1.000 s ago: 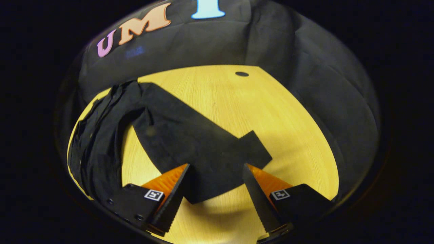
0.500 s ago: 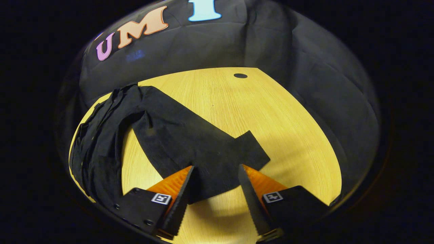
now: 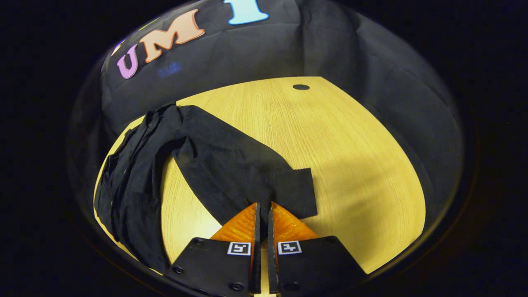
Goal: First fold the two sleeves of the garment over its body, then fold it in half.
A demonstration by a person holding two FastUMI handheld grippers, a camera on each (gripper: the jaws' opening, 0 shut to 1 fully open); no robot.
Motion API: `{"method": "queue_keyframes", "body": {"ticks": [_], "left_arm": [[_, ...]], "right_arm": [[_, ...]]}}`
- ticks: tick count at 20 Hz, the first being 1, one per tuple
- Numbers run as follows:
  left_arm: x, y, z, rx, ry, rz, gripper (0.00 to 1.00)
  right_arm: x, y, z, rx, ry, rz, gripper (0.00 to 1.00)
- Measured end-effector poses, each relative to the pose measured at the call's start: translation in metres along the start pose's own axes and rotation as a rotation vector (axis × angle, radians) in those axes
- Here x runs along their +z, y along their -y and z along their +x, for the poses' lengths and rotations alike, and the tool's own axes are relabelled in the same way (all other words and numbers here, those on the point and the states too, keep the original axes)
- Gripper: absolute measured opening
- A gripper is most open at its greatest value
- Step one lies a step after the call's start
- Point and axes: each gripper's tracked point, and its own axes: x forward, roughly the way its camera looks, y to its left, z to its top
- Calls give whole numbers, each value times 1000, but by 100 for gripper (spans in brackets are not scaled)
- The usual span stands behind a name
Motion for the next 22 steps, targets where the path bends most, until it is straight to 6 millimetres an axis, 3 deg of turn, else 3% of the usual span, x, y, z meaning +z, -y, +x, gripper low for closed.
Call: {"method": "queue_keyframes", "body": {"ticks": [3, 4, 5, 6, 10, 13, 15, 18, 19, 20, 21, 22], "left_arm": [[-6, -2, 1, -17, -14, -12, 94], [-7, -4, 1, -19, -19, -21, 89], [-7, -7, 3, -22, -21, -31, 94], [-8, -9, 7, -27, -21, -39, 89], [-7, -26, 33, -57, -19, -33, 89], [0, -47, 59, -73, -4, -6, 94], [4, -60, 75, -77, 6, 12, 89], [3, -74, 94, -93, 4, 27, 89], [3, -78, 98, -99, 0, 25, 94], [1, -82, 102, -105, -3, 18, 90], [-2, -85, 106, -112, -8, 11, 94], [-5, -87, 110, -117, -16, 6, 89]], "right_arm": [[0, -5, -1, 20, -34, 70, 5], [-2, -7, -4, 25, -46, 79, 3], [-3, -8, -4, 24, -49, 81, 3], [-4, -8, -5, 17, -46, 79, 3], [6, -12, -19, -33, -16, 77, 3], [25, -19, -40, -51, 36, 110, 3], [40, -28, -54, -52, 80, 122, 3], [70, -54, -67, -47, 146, 136, 2], [79, -62, -73, -48, 169, 136, 2], [88, -70, -78, -46, 189, 135, 2], [97, -80, -84, -41, 208, 131, 2], [105, -92, -89, -36, 224, 120, 2]]}}
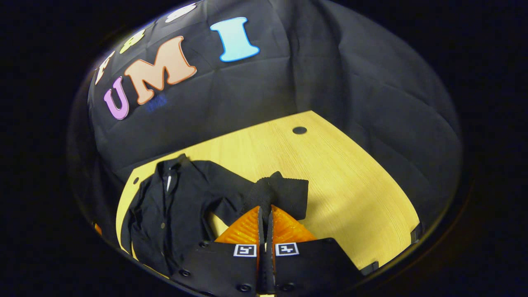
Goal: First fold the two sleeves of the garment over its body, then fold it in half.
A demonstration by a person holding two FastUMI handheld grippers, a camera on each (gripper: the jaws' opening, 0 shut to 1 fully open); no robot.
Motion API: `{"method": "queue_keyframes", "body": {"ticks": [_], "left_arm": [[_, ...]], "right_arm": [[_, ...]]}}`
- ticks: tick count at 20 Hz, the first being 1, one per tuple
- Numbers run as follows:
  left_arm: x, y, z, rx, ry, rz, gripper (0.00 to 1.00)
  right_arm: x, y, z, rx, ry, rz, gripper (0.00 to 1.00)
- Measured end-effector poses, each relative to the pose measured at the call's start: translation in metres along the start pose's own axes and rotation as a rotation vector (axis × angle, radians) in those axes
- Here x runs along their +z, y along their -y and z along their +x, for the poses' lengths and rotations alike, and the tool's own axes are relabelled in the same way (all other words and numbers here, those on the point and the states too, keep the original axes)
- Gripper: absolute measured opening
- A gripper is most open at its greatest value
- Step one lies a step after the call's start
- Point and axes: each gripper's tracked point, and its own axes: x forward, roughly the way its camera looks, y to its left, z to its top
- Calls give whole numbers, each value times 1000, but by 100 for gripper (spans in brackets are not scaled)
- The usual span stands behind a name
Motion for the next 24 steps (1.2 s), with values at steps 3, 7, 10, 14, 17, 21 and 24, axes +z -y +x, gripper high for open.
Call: {"method": "queue_keyframes", "body": {"ticks": [3, 7, 10, 14, 17, 21, 24], "left_arm": [[-11, -14, 9, -3, -30, -6, 90], [-21, -33, 17, 0, -52, -23, 90], [-30, -47, 23, 9, -82, -35, 90], [-38, -60, 24, 16, -111, -44, 91], [-53, -66, 26, 7, -158, -67, 91], [-69, -81, 27, 29, -201, -96, 92], [-82, -91, 32, 63, -227, -66, 92]], "right_arm": [[26, -43, -8, 26, 43, -64, 2], [58, -118, -8, 96, 95, -123, 2], [71, -179, -3, 161, 117, -163, 2], [73, -259, 15, 258, 111, -184, 2], [66, -313, 33, 327, 85, -210, 2], [34, -382, 51, 421, 38, -247, 2], [9, -420, 63, 471, 1, -282, 2]]}}
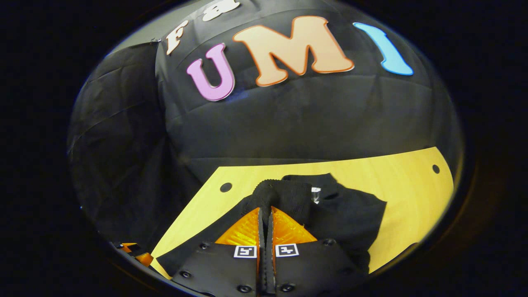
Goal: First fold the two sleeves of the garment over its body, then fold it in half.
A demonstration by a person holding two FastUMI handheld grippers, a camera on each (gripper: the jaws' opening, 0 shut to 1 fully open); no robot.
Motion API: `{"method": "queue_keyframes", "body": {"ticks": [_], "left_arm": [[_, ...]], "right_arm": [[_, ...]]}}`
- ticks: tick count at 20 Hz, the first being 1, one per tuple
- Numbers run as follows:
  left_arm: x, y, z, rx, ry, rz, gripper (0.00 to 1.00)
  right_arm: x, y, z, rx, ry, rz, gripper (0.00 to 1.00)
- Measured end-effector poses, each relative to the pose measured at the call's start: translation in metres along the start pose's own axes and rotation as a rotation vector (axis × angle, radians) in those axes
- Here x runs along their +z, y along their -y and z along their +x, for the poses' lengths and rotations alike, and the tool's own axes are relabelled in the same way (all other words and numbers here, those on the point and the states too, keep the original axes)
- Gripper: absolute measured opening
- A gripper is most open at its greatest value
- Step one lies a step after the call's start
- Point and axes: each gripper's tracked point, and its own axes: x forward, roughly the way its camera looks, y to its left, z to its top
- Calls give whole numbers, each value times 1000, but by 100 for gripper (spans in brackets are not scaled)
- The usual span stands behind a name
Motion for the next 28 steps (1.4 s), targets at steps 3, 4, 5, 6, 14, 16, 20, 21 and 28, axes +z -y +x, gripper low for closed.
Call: {"method": "queue_keyframes", "body": {"ticks": [3, 4, 5, 6, 14, 16, 20, 21, 28], "left_arm": [[-15, -10, 2, 7, -33, 4, 92], [-20, -9, 2, 1, -42, 0, 92], [-24, -8, 3, -6, -55, -2, 92], [-32, -6, 5, -8, -71, -3, 92], [-68, -3, 13, -7, -172, -77, 92], [-73, -3, 14, -5, -187, -87, 92], [-80, -2, 14, -8, -222, -100, 92], [-83, -1, 14, -10, -234, -99, 92], [-104, -10, 17, 31, -279, -92, 92]], "right_arm": [[-15, -19, 26, 33, -39, -8, 2], [-20, -22, 32, 42, -51, -6, 3], [-22, -27, 39, 52, -62, 1, 2], [-26, -32, 44, 63, -76, 13, 2], [-59, -37, 63, 108, -125, 91, 2], [-65, -39, 64, 121, -153, 86, 2], [-72, -46, 65, 159, -187, 131, 14], [-74, -47, 68, 179, -190, 144, 13], [-62, -67, 37, 245, -144, 144, 98]]}}
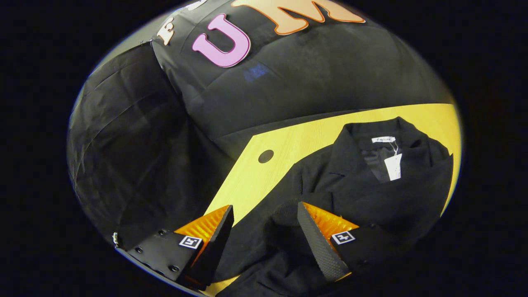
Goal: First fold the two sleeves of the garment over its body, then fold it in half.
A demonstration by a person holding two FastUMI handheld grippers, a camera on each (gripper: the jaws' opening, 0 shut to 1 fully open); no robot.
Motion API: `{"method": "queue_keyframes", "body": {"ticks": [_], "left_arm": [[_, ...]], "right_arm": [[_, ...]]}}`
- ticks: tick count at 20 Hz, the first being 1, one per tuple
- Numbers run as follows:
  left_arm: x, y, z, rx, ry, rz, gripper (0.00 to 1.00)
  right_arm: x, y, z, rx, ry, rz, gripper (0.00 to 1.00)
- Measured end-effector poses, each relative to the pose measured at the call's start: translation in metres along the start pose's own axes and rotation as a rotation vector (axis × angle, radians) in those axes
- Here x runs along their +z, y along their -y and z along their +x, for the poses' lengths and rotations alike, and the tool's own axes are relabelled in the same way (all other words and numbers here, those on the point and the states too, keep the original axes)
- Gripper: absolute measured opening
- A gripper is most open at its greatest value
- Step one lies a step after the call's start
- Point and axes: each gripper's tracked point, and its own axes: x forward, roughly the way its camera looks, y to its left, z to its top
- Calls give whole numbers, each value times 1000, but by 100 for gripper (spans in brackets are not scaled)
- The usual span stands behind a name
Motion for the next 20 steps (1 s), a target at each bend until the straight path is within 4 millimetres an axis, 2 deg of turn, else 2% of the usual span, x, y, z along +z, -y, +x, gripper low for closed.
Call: {"method": "queue_keyframes", "body": {"ticks": [4, 9, 12, 15, 18, 20], "left_arm": [[-5, -5, 3, 23, 8, 43, 93], [-5, -4, 2, -2, 24, 12, 91], [-8, -6, 0, -13, 26, -22, 92], [-7, -5, 0, -5, 44, -25, 92], [-7, -3, 1, -4, 62, -22, 91], [-5, 0, -1, -14, 69, -16, 87]], "right_arm": [[27, -22, -40, 50, 146, 61, 98], [43, -26, -88, 28, 204, 18, 98], [40, -37, -118, 62, 221, 31, 98], [40, -47, -160, 79, 271, 41, 98], [26, -38, -199, 37, 312, 28, 97], [12, -23, -221, -19, 323, 37, 97]]}}
